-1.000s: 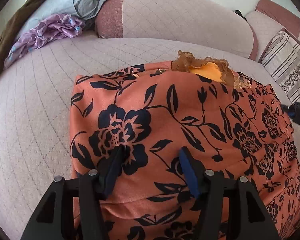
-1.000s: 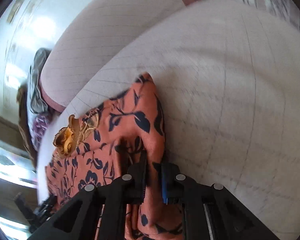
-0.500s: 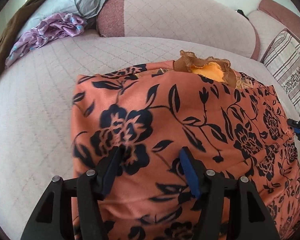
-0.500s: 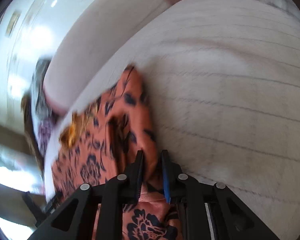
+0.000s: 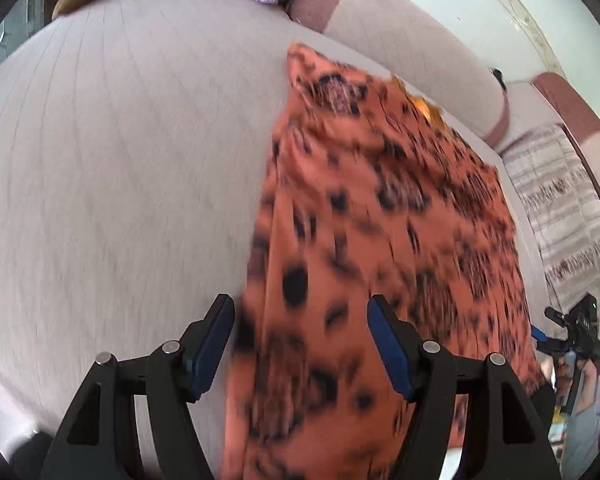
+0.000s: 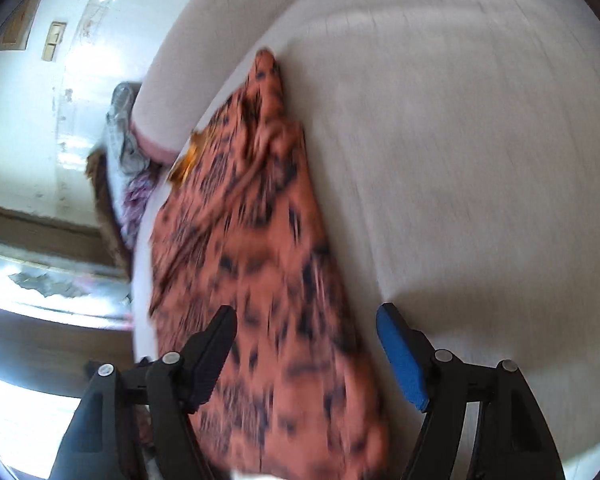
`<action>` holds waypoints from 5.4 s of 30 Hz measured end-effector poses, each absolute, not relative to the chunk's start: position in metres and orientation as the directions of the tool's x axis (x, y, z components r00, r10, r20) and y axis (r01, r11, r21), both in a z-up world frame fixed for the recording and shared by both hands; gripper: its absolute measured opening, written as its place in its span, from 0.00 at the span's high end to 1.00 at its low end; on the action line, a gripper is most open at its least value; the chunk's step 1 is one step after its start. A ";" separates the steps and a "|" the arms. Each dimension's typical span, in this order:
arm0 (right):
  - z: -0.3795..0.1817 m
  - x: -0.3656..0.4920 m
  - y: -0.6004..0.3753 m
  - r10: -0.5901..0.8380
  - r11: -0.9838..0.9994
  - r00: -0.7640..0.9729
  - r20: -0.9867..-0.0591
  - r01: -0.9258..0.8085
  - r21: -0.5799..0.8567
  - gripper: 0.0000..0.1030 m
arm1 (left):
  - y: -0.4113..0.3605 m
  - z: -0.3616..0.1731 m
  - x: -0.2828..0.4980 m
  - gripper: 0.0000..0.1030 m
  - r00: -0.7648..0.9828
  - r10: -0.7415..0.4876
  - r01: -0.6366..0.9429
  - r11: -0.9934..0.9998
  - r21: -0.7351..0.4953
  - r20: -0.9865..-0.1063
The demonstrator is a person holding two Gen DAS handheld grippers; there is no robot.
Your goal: Fold small clothes
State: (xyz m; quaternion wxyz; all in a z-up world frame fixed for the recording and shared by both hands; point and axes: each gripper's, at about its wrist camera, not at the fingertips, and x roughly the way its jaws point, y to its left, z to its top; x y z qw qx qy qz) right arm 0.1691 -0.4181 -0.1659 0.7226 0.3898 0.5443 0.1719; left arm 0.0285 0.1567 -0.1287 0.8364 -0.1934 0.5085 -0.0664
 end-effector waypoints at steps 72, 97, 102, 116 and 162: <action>-0.154 0.137 -0.365 0.724 0.653 0.226 -0.652 0.079 0.753 0.92 | 0.152 -0.070 0.012 0.93 0.476 -0.327 -0.096 0.904 -0.417 -0.817; -0.154 0.288 -0.357 0.551 0.769 0.451 -0.703 0.054 0.637 0.14 | 0.132 -0.138 0.201 0.23 0.518 -0.175 -0.095 0.961 -0.260 -0.837; -0.157 0.317 -0.316 0.521 0.819 0.358 -0.775 0.045 0.572 0.76 | 0.120 -0.120 0.219 0.85 0.477 -0.139 -0.129 0.966 -0.226 -0.868; -0.132 0.201 -0.337 0.538 0.836 0.260 -0.802 -0.044 0.546 0.56 | 0.145 -0.143 0.038 0.73 0.465 -0.147 -0.168 0.954 -0.250 -0.873; -0.148 0.342 -0.333 0.289 0.938 0.482 -0.827 0.028 0.344 0.68 | 0.166 -0.114 0.177 0.78 0.592 0.001 -0.162 0.980 -0.117 -0.806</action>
